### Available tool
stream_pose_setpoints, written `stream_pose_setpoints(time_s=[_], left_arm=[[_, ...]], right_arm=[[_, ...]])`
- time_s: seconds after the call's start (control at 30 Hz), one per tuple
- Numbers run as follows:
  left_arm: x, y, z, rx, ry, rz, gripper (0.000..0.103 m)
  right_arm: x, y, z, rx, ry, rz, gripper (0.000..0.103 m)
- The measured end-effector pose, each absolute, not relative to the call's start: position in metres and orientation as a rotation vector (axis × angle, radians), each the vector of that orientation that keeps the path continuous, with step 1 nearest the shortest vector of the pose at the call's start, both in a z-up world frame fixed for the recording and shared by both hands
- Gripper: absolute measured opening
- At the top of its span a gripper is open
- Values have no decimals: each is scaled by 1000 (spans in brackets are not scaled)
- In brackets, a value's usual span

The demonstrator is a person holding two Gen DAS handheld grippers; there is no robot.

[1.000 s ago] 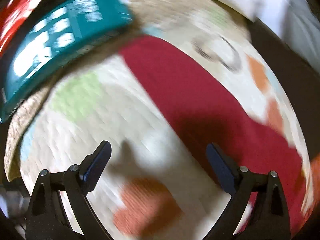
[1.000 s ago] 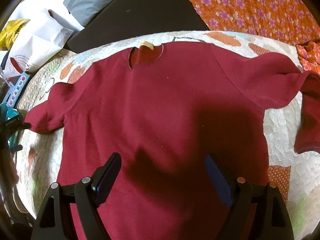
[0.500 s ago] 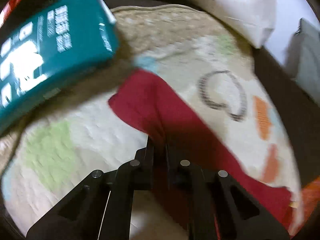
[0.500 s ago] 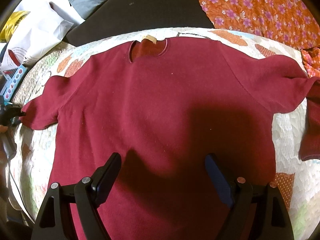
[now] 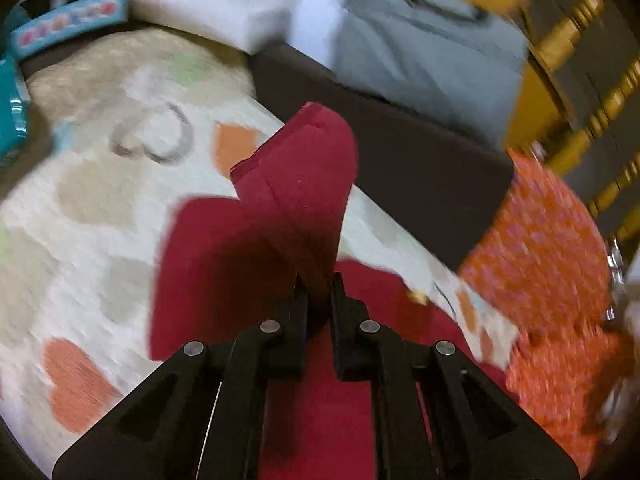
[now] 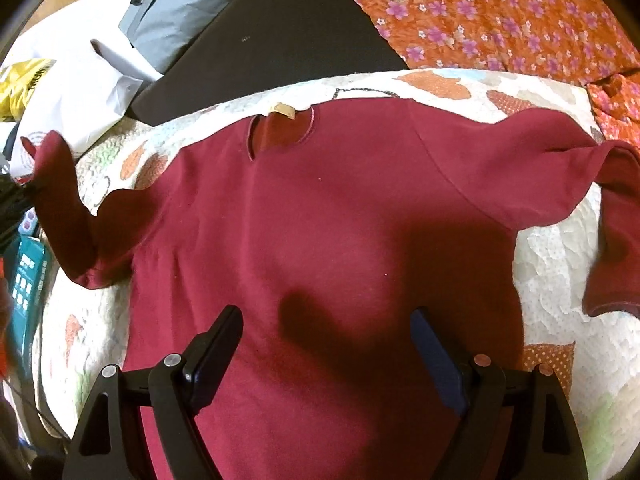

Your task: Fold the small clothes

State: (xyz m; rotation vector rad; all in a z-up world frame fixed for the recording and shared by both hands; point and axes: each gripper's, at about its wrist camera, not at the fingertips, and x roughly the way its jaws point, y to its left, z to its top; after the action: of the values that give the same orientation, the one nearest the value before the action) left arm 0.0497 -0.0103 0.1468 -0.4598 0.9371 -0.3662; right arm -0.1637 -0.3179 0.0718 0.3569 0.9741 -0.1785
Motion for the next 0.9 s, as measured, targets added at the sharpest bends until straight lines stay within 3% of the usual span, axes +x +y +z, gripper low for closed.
stream_pose_setpoints(time_s=[0.2, 0.43, 0.53, 0.6, 0.67, 0.7, 0.9], left_arm=[[9, -112, 139, -357, 1007, -549, 8], [-22, -203, 59, -178, 1166, -675, 8], [-28, -208, 44, -129, 1254, -682, 10], [-32, -196, 58, -132, 1251, -692, 17], [-40, -178, 79, -108, 1230, -686, 47], [-44, -169, 88, -108, 1206, -681, 52], [-44, -107, 107, -48, 1027, -463, 55]], right_arm=[[-170, -342, 87, 361, 929, -220, 85], [-178, -390, 84, 430, 876, -285, 85], [-178, -402, 74, 468, 897, -277, 85], [-177, -407, 74, 496, 888, -260, 85], [-173, -407, 75, 508, 876, -235, 85], [-169, -405, 77, 509, 871, -218, 85], [-137, -379, 76, 542, 893, -110, 85]])
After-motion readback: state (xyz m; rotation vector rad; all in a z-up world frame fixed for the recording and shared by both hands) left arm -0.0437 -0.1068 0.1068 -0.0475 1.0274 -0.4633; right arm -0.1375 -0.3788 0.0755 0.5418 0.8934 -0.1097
